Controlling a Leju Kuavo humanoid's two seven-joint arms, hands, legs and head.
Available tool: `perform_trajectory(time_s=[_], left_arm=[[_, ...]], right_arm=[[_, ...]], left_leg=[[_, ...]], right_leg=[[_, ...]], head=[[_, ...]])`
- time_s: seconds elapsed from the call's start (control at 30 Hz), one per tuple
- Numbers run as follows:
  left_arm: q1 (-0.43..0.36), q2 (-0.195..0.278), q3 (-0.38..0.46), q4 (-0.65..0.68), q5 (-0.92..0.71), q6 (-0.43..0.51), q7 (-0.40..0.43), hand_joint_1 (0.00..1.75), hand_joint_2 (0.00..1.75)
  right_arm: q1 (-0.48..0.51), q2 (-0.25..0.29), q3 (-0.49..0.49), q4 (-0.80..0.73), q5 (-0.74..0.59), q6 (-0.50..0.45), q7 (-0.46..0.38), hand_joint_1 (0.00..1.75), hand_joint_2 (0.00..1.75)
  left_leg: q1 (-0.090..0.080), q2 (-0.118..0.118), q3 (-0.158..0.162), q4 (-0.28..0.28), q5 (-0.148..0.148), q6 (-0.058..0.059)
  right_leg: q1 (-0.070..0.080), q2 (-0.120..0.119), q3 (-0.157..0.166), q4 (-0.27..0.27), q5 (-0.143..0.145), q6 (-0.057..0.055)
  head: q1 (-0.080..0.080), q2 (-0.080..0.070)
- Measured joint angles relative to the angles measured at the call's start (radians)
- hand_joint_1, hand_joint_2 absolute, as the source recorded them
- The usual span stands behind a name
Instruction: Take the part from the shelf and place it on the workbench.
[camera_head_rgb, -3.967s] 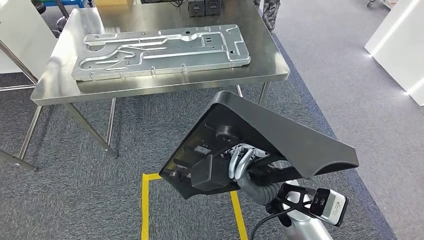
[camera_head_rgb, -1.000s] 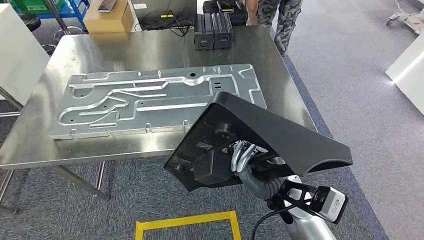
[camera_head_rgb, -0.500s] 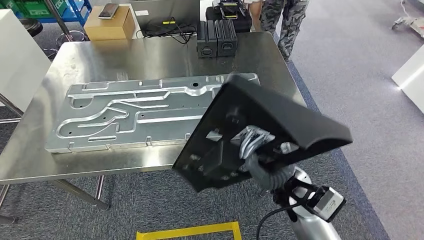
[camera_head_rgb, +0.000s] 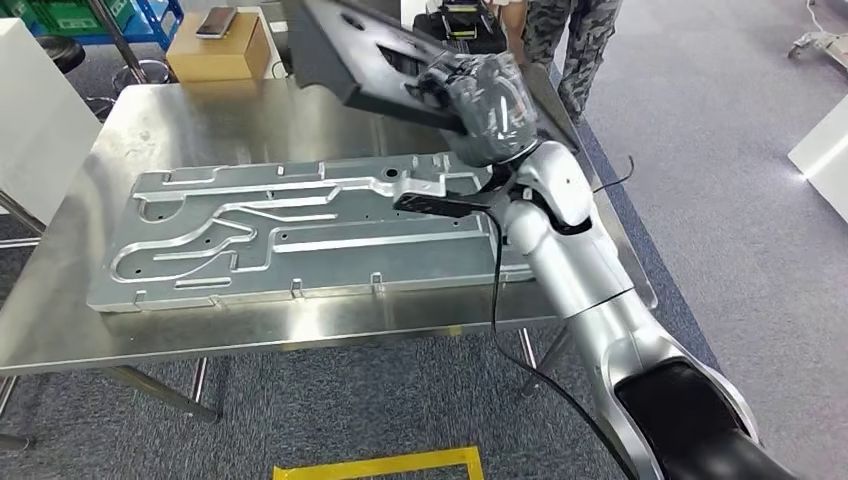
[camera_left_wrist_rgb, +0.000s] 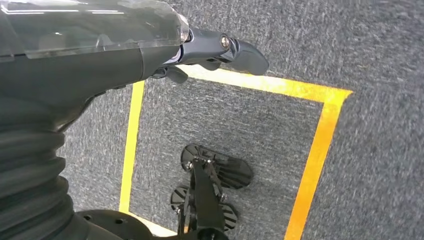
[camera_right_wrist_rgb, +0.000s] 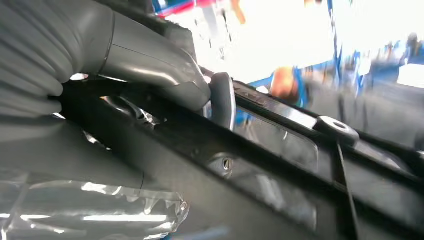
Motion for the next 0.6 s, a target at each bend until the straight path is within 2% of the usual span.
perform_trajectory(time_s=[0.07,0.1,0.2,0.23,0.27,0.3,0.33,0.37,0.4,0.43,0.47,0.53,0.6], left_arm=[[-0.001,-0.001,-0.001,0.0,0.0,-0.003,-0.003,0.0,1.75],[-0.002,-0.001,-0.002,0.0,0.0,-0.008,-0.008,0.0,1.75],[-0.003,-0.001,-0.011,0.0,-0.002,-0.029,-0.03,0.0,1.75],[-0.003,-0.001,-0.014,0.0,-0.004,-0.034,-0.037,0.0,1.75],[-0.003,-0.001,-0.016,0.0,-0.006,-0.04,-0.043,0.0,1.75],[-0.002,-0.002,-0.018,0.0,-0.009,-0.045,-0.05,0.0,1.75],[-0.001,-0.002,-0.019,0.0,-0.012,-0.05,-0.056,0.0,1.75],[-0.001,-0.005,-0.022,0.0,-0.015,-0.055,-0.061,0.0,1.75],[-0.001,-0.007,-0.024,0.001,-0.017,-0.06,-0.065,0.0,1.75],[-0.002,-0.009,-0.025,0.001,-0.018,-0.064,-0.068,0.0,1.75],[-0.002,-0.01,-0.027,0.002,-0.018,-0.068,-0.071,0.0,1.75],[-0.001,-0.01,-0.03,0.002,-0.015,-0.074,-0.076,0.0,1.75],[-0.001,-0.01,-0.033,0.002,-0.01,-0.08,-0.082,0.0,1.75]], right_arm=[[-0.048,0.034,0.037,0.103,0.064,0.051,0.04,1.71,1.75],[-0.071,0.052,0.058,0.161,0.095,0.083,0.061,1.71,1.75],[-0.109,0.103,0.128,0.34,0.165,0.191,0.11,1.71,1.75],[-0.111,0.117,0.15,0.391,0.176,0.224,0.118,1.71,1.75],[-0.109,0.129,0.169,0.438,0.182,0.258,0.123,1.71,1.75],[-0.108,0.142,0.185,0.479,0.184,0.296,0.126,1.71,1.75],[-0.108,0.153,0.198,0.519,0.187,0.335,0.13,1.71,1.75],[-0.107,0.163,0.211,0.557,0.189,0.373,0.138,1.71,1.75],[-0.106,0.174,0.224,0.592,0.193,0.407,0.148,1.71,1.75],[-0.103,0.183,0.236,0.624,0.198,0.437,0.161,1.71,1.75],[-0.1,0.191,0.247,0.65,0.202,0.463,0.174,1.71,1.75],[-0.096,0.205,0.263,0.687,0.207,0.503,0.202,0.86,0.87],[-0.095,0.214,0.276,0.712,0.208,0.523,0.228,0.0,0.0]], left_leg=[[0.005,-0.002,0.006,-0.009,0.012,0.011],[0.007,-0.002,0.008,-0.014,0.015,0.015],[0.007,-0.004,0.01,-0.016,0.013,0.022],[0.007,-0.007,0.011,-0.015,0.011,0.022],[0.007,-0.01,0.013,-0.014,0.008,0.022],[0.007,-0.014,0.016,-0.013,0.005,0.02],[0.007,-0.017,0.021,-0.012,0.0,0.018],[0.005,-0.019,0.025,-0.011,-0.005,0.015],[0.004,-0.021,0.027,-0.009,-0.01,0.012],[0.004,-0.022,0.029,-0.009,-0.013,0.008],[0.004,-0.022,0.029,-0.01,-0.015,0.003],[0.005,-0.02,0.033,-0.012,-0.021,-0.007],[0.005,-0.017,0.021,0.028,-0.047,-0.017]], right_leg=[[0.0,-0.002,-0.006,0.017,-0.015,0.009],[0.0,-0.002,-0.022,0.051,-0.034,0.013],[-0.004,-0.002,-0.123,0.241,-0.112,0.019],[-0.005,-0.002,-0.149,0.28,-0.117,0.021],[-0.006,-0.003,-0.157,0.281,-0.101,0.02],[-0.006,-0.003,-0.144,0.24,-0.066,0.018],[-0.004,-0.003,-0.115,0.169,-0.021,0.012],[-0.001,-0.002,-0.083,0.099,0.012,0.006],[0.003,-0.003,-0.058,0.041,0.033,0.0],[0.006,-0.002,-0.043,0.009,0.04,-0.004],[0.009,-0.002,-0.038,0.0,0.034,-0.008],[0.006,0.0,-0.03,-0.012,0.032,-0.013],[-0.001,-0.003,-0.012,-0.026,0.031,-0.021]], head=[[0.0,0.0],[0.0,0.0],[0.0,0.0],[0.0,0.0],[0.0,0.0],[0.0,0.0],[0.0,0.0],[0.0,0.0],[0.0,0.0],[0.0,0.0],[0.0,0.0],[0.0,0.0],[0.0,0.0]])
